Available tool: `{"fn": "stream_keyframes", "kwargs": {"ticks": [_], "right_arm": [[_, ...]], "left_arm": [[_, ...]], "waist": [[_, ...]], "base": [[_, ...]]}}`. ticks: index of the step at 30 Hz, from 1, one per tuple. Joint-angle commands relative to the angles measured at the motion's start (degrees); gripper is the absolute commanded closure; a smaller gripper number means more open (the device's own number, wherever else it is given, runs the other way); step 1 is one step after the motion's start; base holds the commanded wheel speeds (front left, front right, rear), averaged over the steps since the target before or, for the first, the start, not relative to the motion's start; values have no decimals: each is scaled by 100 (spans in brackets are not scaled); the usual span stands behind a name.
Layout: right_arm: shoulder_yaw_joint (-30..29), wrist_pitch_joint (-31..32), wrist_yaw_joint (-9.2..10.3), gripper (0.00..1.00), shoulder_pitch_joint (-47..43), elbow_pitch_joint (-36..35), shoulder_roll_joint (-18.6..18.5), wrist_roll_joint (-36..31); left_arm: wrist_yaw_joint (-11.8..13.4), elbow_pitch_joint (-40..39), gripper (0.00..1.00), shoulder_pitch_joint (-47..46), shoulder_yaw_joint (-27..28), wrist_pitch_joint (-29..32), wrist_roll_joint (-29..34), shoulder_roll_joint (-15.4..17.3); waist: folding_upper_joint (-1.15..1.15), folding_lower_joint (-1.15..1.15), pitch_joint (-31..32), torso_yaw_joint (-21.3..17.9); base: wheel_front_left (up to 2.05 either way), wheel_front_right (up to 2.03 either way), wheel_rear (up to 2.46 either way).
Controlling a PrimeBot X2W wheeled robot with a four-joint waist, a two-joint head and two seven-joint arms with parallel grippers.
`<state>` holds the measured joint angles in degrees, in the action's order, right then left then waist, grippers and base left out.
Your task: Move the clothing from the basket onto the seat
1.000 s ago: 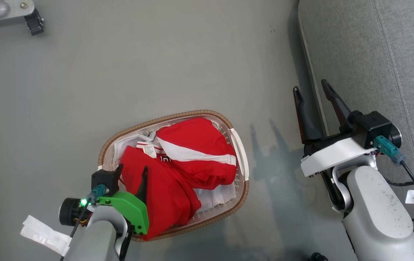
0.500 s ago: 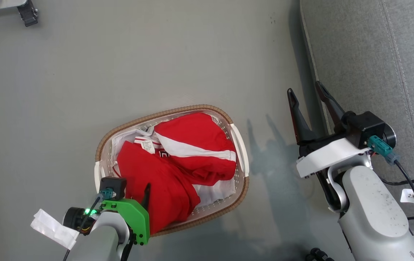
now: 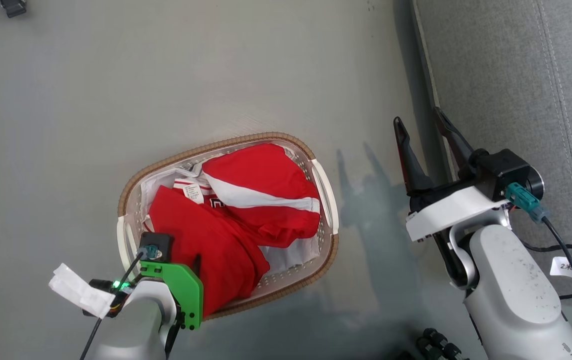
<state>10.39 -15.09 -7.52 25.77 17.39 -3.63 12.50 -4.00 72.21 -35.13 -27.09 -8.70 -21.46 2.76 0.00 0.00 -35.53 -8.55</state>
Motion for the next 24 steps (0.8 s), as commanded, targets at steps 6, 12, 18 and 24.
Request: {"fn": "stream_keyframes", "kwargs": {"ticks": [6,12,18,24], "right_arm": [[-9,-11,6,0,113,22,25,-7],[47,-11,6,0,188,-29,45,22],[63,-11,5,0,224,-76,58,77],[125,-11,5,0,261,-128,60,192]], "left_arm": [[25,10,0,-233,-140,211,-231,31],[87,-3,0,-373,-316,285,-335,31],[135,53,0,-559,-455,360,-339,31],[201,114,0,-742,-527,448,-307,79]], "waist": [[0,0,-181,-78],[0,0,-353,-153],[0,0,-556,-250],[0,0,-765,-343]], "base": [[0,0,0],[0,0,0],[0,0,0],[0,0,0]]}}
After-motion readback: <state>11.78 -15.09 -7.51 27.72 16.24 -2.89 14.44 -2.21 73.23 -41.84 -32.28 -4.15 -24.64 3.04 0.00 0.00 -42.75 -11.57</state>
